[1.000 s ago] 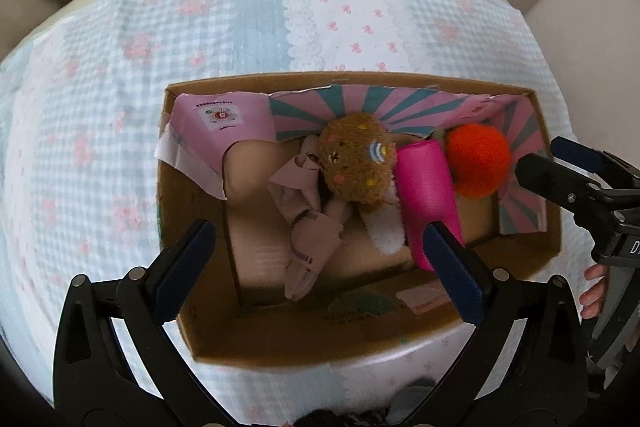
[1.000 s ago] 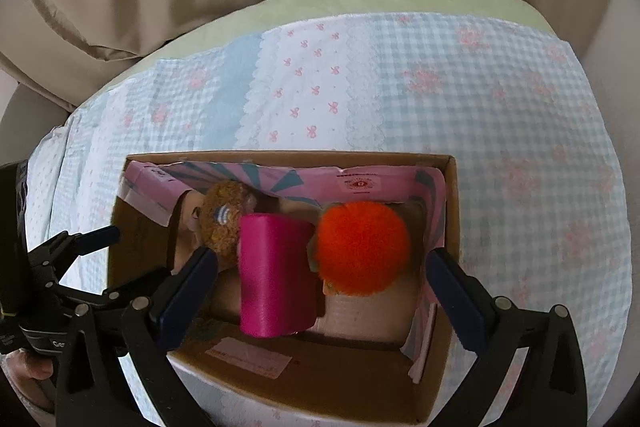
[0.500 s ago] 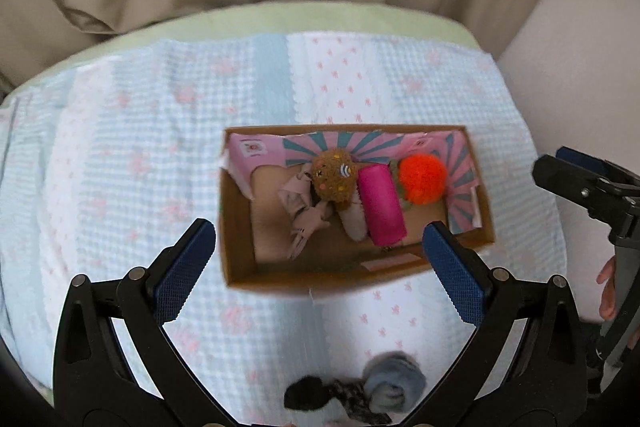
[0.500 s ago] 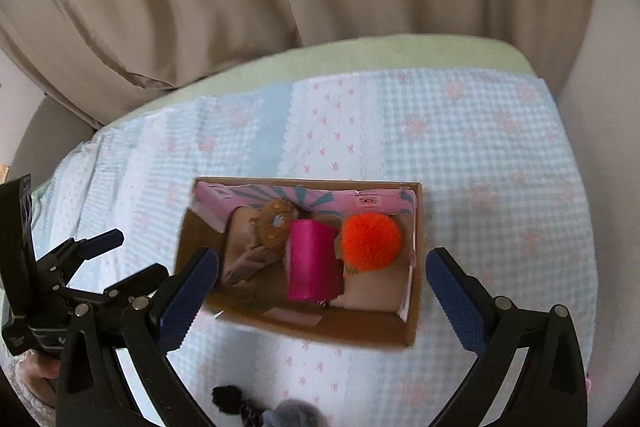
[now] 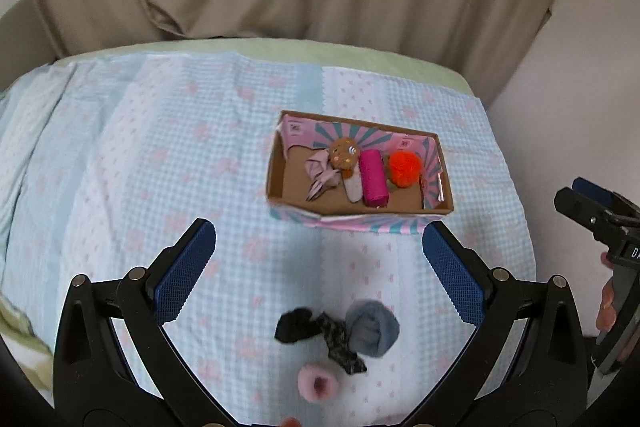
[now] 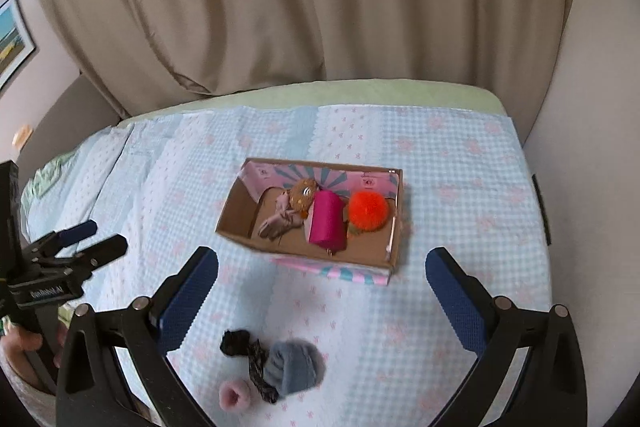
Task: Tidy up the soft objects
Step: 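Lift both tools away from the box back over the remaining items, then grasp the pink fluffy scrunchie with the left tool while the right tool grasps the black patterned cloth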
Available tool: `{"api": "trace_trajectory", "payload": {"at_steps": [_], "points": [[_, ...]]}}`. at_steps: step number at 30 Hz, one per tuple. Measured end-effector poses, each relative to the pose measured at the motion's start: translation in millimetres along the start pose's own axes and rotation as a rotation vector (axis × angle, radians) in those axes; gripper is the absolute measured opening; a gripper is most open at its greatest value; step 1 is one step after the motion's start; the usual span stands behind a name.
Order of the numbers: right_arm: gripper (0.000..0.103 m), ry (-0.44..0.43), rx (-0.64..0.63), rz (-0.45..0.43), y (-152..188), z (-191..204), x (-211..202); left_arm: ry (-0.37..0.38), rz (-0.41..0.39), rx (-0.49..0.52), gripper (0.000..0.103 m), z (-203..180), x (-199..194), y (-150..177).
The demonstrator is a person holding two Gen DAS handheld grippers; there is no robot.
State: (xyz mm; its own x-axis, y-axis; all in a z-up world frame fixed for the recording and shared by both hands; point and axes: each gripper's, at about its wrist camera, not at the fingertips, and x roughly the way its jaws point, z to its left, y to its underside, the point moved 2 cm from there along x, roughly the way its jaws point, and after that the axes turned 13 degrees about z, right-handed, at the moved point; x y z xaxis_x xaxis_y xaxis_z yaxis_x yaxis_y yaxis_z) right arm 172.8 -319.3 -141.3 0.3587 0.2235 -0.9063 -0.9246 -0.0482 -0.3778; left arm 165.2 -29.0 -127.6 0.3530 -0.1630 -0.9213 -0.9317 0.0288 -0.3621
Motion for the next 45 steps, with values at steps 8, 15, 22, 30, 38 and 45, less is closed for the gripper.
{"api": "trace_trajectory", "payload": {"at_steps": [8, 15, 22, 30, 38, 45], "points": [[0.103, -0.047, 0.007, -0.021, 53.3, 13.1, -28.6, -0.016, -0.055, -0.046, 0.103, 14.1, -42.1, 55.8], [0.103, -0.075, 0.036, -0.005, 98.6, 24.6, -23.1, -0.015, -0.026, 0.025, 0.103, 14.5, -38.2, 108.7], [0.103, -0.05, 0.07, 0.038, 141.3, 48.0, 5.3, 0.057, 0.077, 0.157, 0.103, 11.7, 9.2, 158.6], [0.103, -0.038, 0.145, 0.122, 186.5, 72.7, 66.1, 0.13, 0.161, 0.326, 0.103, 16.1, 74.9, 199.5], [0.091, -0.086, 0.206, 0.213, 215.3, 80.4, 154.6, 0.17, 0.225, 0.446, 0.102, 21.9, 155.5, 241.6], [0.08, -0.103, 0.216, 0.259, 229.4, 79.4, 220.1, 0.208, 0.263, 0.484, 0.088, 22.0, 215.7, 263.2]]}}
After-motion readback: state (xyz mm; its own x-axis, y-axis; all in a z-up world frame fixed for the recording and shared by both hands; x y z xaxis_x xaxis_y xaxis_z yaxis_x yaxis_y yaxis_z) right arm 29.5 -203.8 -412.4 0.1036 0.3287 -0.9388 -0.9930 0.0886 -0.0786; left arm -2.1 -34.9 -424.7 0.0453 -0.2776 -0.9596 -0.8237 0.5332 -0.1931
